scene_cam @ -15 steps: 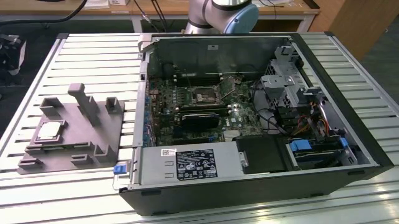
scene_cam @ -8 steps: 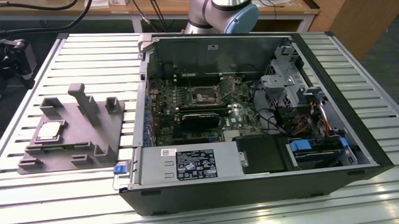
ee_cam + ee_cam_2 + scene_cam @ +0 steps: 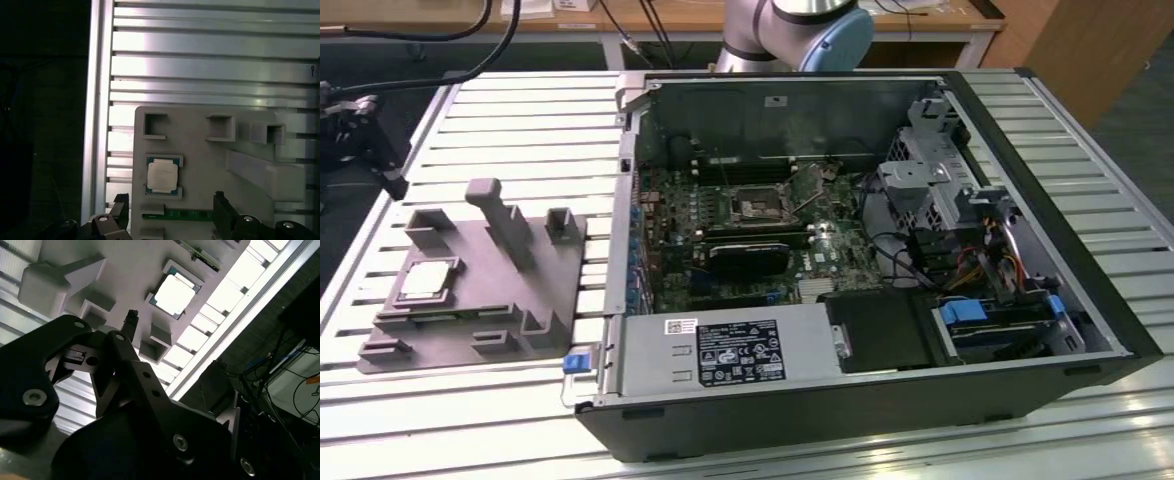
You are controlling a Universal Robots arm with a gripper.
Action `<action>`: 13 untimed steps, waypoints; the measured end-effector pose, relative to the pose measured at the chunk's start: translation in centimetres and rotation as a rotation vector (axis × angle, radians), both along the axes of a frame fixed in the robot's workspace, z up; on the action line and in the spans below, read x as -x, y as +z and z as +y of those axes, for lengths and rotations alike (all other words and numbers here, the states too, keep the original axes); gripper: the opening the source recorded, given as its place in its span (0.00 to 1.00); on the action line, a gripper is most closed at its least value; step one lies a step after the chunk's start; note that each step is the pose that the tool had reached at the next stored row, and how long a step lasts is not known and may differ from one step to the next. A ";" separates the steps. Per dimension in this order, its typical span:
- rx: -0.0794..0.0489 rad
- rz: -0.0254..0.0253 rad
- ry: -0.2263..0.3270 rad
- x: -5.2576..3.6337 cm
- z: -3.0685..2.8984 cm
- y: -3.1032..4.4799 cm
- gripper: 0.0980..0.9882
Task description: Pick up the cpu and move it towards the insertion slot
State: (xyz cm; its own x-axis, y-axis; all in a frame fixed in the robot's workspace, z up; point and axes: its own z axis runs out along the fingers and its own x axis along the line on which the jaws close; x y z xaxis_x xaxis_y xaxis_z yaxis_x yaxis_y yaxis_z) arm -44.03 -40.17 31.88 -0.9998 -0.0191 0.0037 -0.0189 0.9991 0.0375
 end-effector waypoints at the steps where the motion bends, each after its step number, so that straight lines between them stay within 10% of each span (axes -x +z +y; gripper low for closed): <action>1: 0.000 0.0000 0.000 0.04 -0.04 -0.18 0.75; 13: 0.000 0.0011 0.000 0.51 -0.44 -2.36 0.75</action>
